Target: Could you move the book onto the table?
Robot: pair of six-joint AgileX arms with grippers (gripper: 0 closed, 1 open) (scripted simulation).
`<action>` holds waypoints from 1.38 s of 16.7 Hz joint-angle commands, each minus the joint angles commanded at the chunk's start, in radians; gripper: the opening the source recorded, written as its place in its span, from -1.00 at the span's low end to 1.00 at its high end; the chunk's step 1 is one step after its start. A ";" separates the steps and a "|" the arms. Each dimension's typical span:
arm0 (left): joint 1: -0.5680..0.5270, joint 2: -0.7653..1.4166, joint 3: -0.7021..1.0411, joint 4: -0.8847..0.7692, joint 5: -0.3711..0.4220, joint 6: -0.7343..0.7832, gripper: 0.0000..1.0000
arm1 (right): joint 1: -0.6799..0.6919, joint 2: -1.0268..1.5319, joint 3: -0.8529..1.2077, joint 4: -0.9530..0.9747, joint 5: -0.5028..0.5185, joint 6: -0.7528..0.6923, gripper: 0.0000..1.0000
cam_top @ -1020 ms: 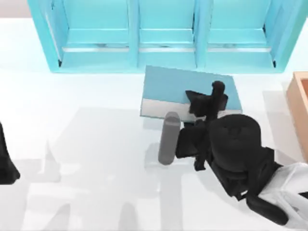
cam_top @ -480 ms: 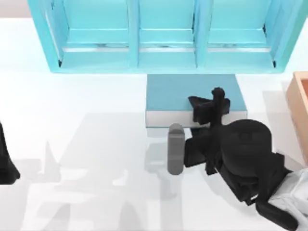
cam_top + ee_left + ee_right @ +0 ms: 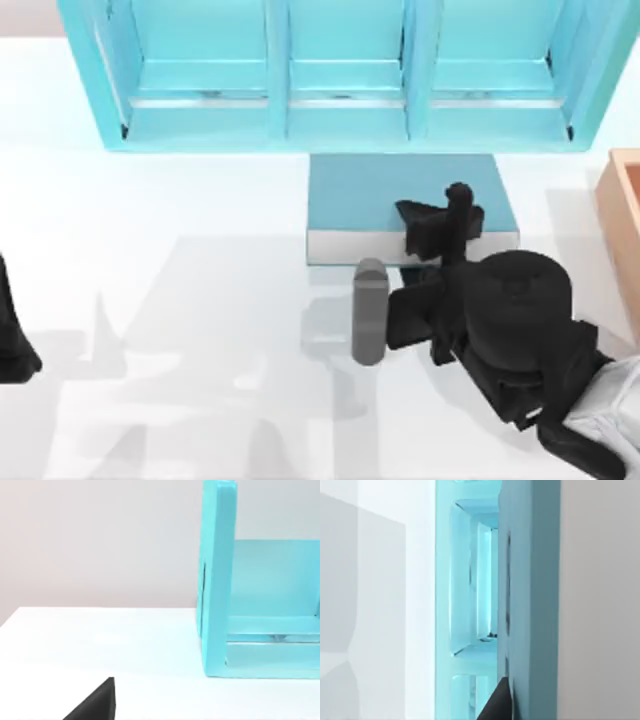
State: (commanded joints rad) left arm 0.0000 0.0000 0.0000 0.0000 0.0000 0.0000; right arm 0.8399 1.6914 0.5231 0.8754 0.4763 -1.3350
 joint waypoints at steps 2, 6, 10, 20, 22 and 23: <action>0.000 0.000 0.000 0.000 0.000 0.000 1.00 | 0.000 0.014 -0.002 0.016 0.001 -0.002 -1.00; 0.000 0.000 0.000 0.000 0.000 0.000 1.00 | 0.000 0.099 -0.022 0.112 0.005 -0.009 -1.00; 0.000 0.000 0.000 0.000 0.000 0.000 1.00 | 0.000 0.142 -0.029 0.171 0.002 0.000 -1.00; 0.000 0.000 0.000 0.000 0.000 0.000 1.00 | 0.000 0.142 -0.029 0.171 0.002 0.000 0.06; 0.000 0.000 0.000 0.000 0.000 0.000 1.00 | 0.000 0.142 -0.029 0.171 0.002 0.000 0.36; 0.000 0.000 0.000 0.000 0.000 0.000 1.00 | 0.000 0.142 -0.029 0.171 0.002 0.000 0.51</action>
State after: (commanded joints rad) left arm 0.0000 0.0000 0.0000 0.0000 0.0000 0.0000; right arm 0.8396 1.8334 0.4939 1.0466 0.4784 -1.3348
